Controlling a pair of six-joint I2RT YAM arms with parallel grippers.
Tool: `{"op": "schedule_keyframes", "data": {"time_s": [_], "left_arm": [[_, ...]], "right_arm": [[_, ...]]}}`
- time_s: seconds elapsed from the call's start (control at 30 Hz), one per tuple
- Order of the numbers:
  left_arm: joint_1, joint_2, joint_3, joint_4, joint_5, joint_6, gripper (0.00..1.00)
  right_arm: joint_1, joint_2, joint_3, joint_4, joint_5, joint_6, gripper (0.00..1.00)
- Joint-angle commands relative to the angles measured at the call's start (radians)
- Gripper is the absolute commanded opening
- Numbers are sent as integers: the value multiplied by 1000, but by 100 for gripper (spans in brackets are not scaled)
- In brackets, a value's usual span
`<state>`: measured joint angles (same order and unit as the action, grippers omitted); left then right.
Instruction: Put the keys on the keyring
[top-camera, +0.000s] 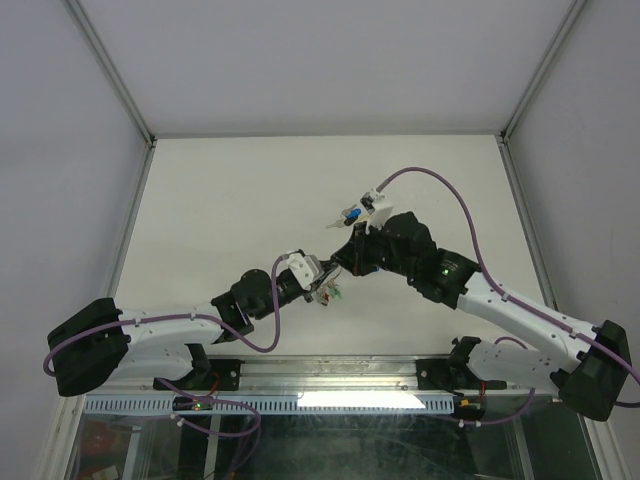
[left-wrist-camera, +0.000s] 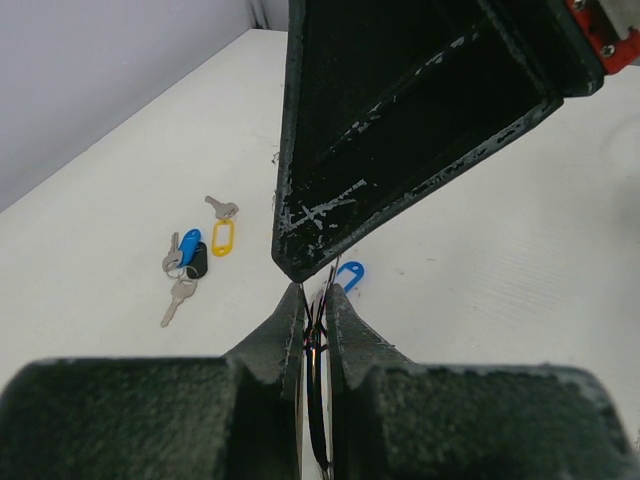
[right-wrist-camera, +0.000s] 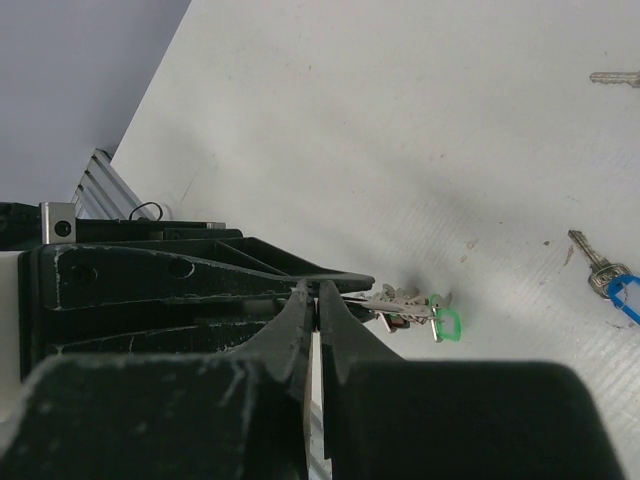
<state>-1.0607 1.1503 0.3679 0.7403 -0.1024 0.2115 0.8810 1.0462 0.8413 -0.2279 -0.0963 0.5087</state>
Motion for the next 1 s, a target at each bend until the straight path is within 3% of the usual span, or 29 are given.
{"op": "schedule_keyframes", "data": {"time_s": [0.0, 0.5, 0.97], "left_arm": [[7, -25, 28, 57, -48, -35, 0], [24, -50, 12, 71, -129, -69, 0], [24, -37, 11, 72, -102, -37, 0]], "right_arm": [[17, -35, -5, 50, -21, -19, 0], [61, -61, -61, -9, 23, -3, 0], [70, -58, -40, 29, 64, -12, 0]]}}
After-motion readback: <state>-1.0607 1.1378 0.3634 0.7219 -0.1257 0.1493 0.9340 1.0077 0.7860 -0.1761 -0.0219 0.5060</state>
